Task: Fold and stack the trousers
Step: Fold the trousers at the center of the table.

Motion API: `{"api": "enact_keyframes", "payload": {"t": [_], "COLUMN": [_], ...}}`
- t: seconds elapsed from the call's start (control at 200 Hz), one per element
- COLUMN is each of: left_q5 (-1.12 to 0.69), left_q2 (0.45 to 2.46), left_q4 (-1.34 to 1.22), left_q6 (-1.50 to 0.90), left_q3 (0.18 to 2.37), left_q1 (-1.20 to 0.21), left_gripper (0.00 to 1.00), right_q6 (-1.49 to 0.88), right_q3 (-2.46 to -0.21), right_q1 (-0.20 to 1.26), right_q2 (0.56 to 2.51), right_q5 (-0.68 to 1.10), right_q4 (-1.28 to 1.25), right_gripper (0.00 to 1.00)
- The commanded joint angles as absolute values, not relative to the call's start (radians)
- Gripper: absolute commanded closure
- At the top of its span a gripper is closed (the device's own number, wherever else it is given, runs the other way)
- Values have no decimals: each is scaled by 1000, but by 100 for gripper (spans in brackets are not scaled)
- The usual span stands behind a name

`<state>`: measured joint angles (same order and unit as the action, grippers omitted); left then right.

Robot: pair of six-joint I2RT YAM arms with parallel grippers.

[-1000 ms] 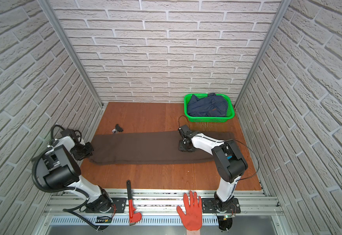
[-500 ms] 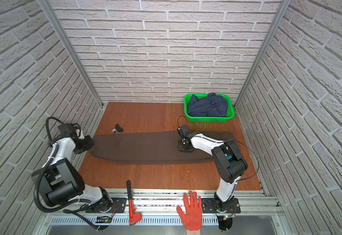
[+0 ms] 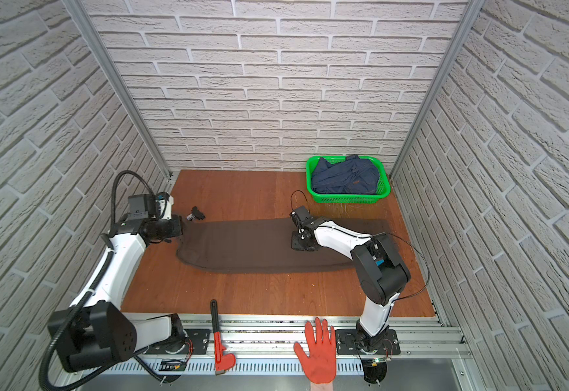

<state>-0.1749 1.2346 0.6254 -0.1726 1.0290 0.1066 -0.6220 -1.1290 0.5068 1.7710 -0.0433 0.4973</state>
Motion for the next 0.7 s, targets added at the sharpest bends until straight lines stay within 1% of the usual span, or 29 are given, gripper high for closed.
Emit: {"api": "enact_keyframes", "payload": {"t": [0.0,0.215,0.335,0.45,0.565,0.695], "left_q5": [-144,1,69,175,254,343], "left_q2": [1200,1216,1270,1350,1446,1568], "left_q4": [603,514,438,373,281,197], "left_q6": [-201,-358,-448,-509,-567,-624], "left_q3": [1019,997,987,985,985,1008], "left_q1": [1,-270,-413,-555,-656,-727], "left_gripper": [100,100,100,100,100,100], "right_q6": [-635,-624,-623,-621,-613,-598], "right_q3": [-1150,-1149,-1143,-1134,-1125,-1110], "right_q1": [515,513,510,497,480,457], "right_q2": [1768,1729,1700,1662,1614,1565], "right_q5": [-45,-69,-91,-100,-116,-128], "right_q4": [497,515,530,542,556,572], "right_gripper": [62,62,62,62,62,62]}}
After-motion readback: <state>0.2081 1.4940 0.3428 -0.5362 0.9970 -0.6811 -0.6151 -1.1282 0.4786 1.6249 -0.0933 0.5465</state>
